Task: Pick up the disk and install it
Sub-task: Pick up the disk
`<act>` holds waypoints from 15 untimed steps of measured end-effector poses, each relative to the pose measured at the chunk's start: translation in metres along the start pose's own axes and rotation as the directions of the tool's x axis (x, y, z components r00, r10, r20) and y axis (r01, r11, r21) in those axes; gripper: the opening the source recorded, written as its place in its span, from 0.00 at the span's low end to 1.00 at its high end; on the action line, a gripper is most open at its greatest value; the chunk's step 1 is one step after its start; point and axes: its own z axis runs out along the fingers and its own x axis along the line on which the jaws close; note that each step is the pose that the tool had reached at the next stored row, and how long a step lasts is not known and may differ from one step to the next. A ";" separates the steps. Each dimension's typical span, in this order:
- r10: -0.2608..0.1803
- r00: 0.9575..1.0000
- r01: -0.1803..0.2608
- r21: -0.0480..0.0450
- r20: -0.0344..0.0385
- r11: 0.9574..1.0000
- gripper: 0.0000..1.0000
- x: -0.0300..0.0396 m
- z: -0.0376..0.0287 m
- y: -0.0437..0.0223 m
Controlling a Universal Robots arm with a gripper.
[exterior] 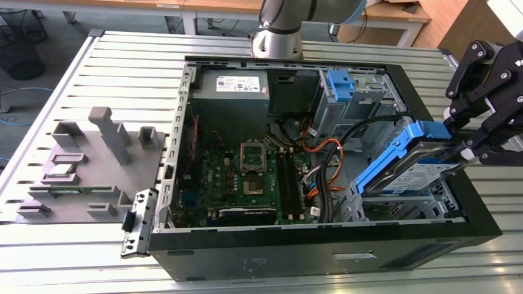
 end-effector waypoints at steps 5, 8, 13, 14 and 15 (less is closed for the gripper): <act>0.000 1.000 0.000 0.000 -0.001 1.000 0.35 -0.0008 -0.0054 0.0003; -0.001 1.000 0.001 0.002 0.003 1.000 0.35 -0.0009 -0.0057 0.0004; -0.005 1.000 0.005 0.029 0.007 1.000 0.35 -0.0008 -0.0052 0.0017; -0.005 1.000 0.005 0.030 0.007 1.000 0.35 -0.0008 -0.0052 0.0018; -0.005 1.000 0.005 0.030 0.007 1.000 0.35 -0.0008 -0.0052 0.0020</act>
